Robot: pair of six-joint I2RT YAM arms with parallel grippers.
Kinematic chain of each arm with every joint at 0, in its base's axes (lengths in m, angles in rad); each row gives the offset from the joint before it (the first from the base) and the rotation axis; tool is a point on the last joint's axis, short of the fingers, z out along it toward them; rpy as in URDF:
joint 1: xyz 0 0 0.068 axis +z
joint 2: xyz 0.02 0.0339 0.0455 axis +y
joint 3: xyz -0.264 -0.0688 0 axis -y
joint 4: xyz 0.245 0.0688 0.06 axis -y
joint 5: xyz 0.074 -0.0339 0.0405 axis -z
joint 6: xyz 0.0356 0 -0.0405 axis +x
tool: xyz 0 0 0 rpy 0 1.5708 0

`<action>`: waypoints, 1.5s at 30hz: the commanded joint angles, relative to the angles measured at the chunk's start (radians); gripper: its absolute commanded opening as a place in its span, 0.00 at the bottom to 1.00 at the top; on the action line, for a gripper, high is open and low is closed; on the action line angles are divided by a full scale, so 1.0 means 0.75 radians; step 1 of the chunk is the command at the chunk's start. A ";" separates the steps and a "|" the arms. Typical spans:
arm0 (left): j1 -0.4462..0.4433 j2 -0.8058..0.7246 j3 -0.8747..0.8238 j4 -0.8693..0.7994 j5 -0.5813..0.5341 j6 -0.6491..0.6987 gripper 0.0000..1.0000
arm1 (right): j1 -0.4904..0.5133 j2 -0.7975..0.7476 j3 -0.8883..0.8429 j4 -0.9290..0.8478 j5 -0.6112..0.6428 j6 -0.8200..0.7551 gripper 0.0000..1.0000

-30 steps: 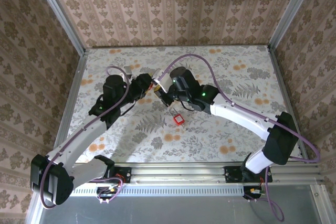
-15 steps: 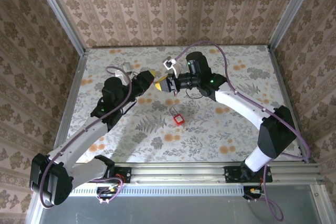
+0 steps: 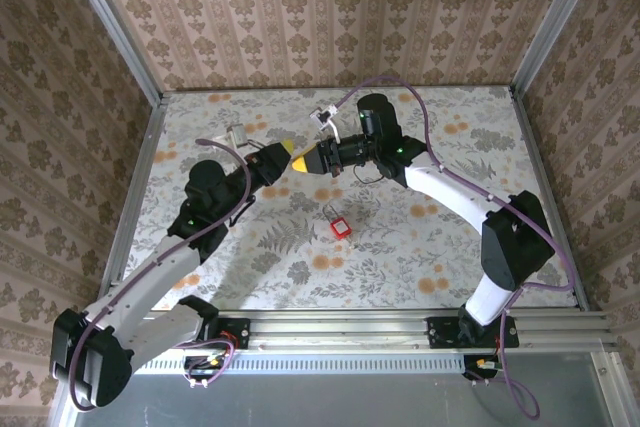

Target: Unlock with the key

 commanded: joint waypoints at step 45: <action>0.040 -0.112 -0.117 0.360 0.327 0.235 0.00 | 0.005 -0.270 -0.329 0.378 0.220 0.308 0.68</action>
